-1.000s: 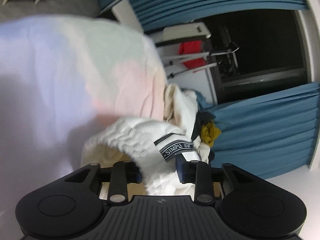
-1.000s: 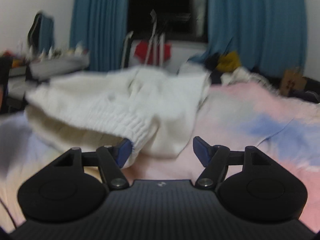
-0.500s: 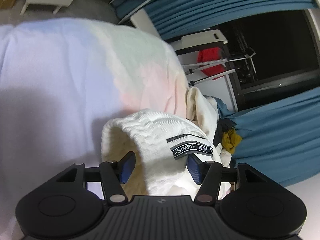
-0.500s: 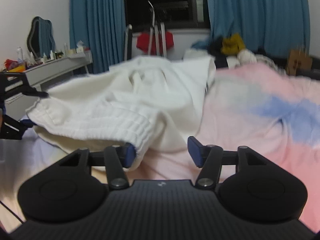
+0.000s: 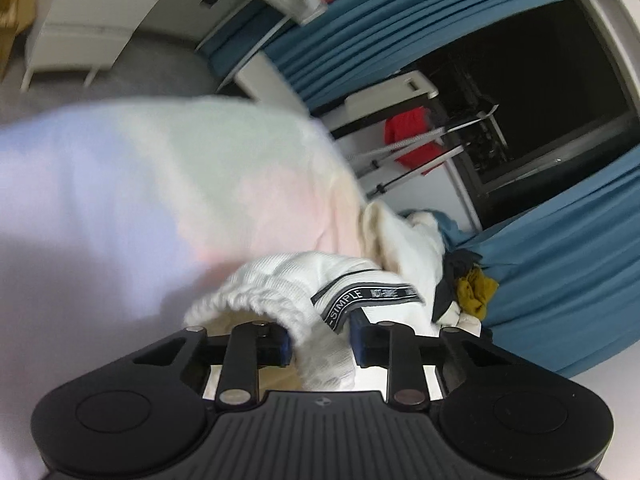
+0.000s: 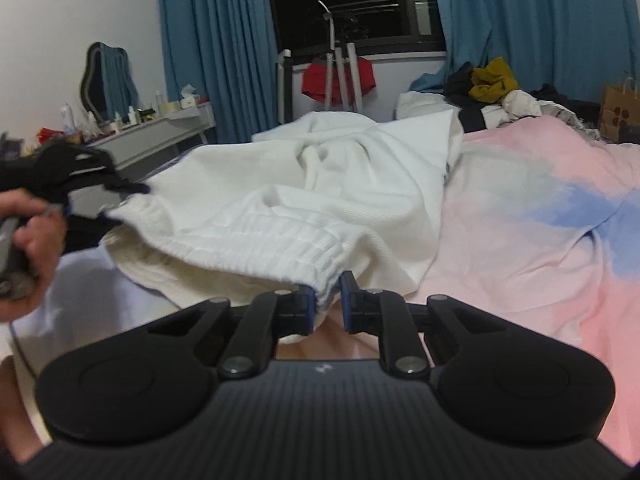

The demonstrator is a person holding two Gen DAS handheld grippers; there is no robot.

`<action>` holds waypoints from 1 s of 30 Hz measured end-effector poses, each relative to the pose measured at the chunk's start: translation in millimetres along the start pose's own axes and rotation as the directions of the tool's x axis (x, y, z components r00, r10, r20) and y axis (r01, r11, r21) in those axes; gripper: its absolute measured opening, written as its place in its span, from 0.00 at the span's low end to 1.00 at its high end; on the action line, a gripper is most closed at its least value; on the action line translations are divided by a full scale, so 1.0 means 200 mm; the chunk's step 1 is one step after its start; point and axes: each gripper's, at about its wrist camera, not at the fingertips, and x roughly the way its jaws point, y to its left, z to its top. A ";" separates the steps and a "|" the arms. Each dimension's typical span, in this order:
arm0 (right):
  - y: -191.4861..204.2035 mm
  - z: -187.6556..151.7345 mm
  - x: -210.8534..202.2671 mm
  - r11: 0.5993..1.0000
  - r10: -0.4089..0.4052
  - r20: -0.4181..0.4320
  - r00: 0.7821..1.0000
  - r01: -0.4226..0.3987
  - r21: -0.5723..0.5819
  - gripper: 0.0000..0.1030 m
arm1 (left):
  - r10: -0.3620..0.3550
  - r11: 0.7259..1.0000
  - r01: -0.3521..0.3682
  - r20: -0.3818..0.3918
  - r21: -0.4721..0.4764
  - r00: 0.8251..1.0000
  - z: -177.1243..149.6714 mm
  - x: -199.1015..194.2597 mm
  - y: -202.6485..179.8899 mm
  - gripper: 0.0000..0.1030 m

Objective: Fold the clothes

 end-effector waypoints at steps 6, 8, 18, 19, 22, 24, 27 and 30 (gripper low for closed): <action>0.14 0.11 0.00 0.983 0.166 0.045 0.985 -0.169 0.077 0.12 | -0.029 0.988 0.021 0.055 0.151 0.998 0.32 -0.06 -0.29 0.25; 0.24 0.16 0.04 0.968 0.231 0.057 0.971 -0.235 0.085 0.12 | -0.021 0.977 0.004 0.080 0.212 0.997 0.46 -0.07 -0.37 0.25; 0.88 0.15 0.56 0.926 0.378 -0.082 0.922 -0.374 0.056 0.12 | 0.172 0.890 -0.207 0.121 0.406 0.978 0.71 0.27 -0.17 0.27; 0.90 0.12 0.61 0.929 0.369 -0.110 0.923 -0.366 0.051 0.12 | 0.181 0.891 -0.213 0.116 0.400 0.977 0.71 0.30 -0.11 0.28; 0.92 0.07 0.68 0.936 0.351 -0.150 0.924 -0.350 0.030 0.13 | 0.165 0.907 -0.194 0.109 0.374 0.980 0.70 0.31 0.00 0.30; 0.91 0.08 0.66 0.932 0.360 -0.147 0.922 -0.361 0.019 0.14 | 0.143 0.910 -0.176 0.113 0.376 0.983 0.70 0.28 0.05 0.32; 0.87 0.09 0.58 0.925 0.379 -0.135 0.916 -0.381 0.011 0.18 | 0.149 0.905 -0.182 0.115 0.384 0.982 0.69 0.18 0.07 0.46; 0.82 0.09 0.51 0.923 0.384 -0.137 0.913 -0.385 0.018 0.33 | 0.159 0.882 -0.196 0.119 0.429 0.980 0.61 0.02 0.07 0.67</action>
